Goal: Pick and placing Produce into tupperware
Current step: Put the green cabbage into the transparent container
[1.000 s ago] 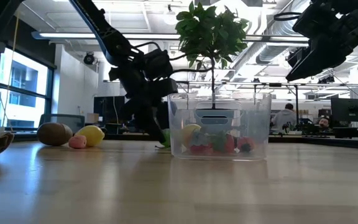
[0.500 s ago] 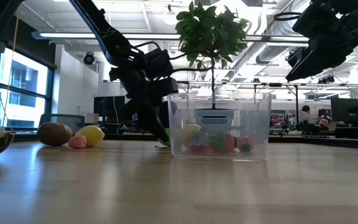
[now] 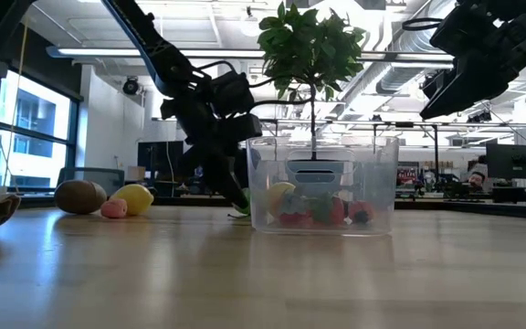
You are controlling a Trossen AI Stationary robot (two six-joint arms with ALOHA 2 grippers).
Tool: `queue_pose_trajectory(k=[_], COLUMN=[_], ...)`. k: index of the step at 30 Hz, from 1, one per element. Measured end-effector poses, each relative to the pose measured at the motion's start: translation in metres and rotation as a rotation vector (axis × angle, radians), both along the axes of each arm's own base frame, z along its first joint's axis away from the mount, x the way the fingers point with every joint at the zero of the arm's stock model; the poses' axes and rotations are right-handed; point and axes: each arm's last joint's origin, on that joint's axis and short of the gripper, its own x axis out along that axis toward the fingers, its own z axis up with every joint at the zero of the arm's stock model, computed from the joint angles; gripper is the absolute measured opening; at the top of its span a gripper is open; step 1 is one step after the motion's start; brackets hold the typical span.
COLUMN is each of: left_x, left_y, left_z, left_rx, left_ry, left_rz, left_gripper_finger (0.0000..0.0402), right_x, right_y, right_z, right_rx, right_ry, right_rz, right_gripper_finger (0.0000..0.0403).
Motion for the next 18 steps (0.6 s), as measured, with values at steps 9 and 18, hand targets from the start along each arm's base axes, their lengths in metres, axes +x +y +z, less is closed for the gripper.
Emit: queue_pose_trajectory(k=[9, 18], left_x=[-0.003, -0.023], left_y=[0.001, 0.016], left_z=[0.004, 0.028], left_rx=[-0.023, -0.036], left_ry=[-0.005, -0.012], left_rz=[-0.010, 0.040], left_gripper_finger=[0.0229, 0.0225], right_x=[0.000, 0.000], right_y=[0.000, 0.000], right_z=[0.000, 0.000], right_rx=[0.000, 0.000], right_ry=[0.000, 0.000], right_rz=[0.000, 0.000], right_gripper_finger=[0.0073, 0.0073])
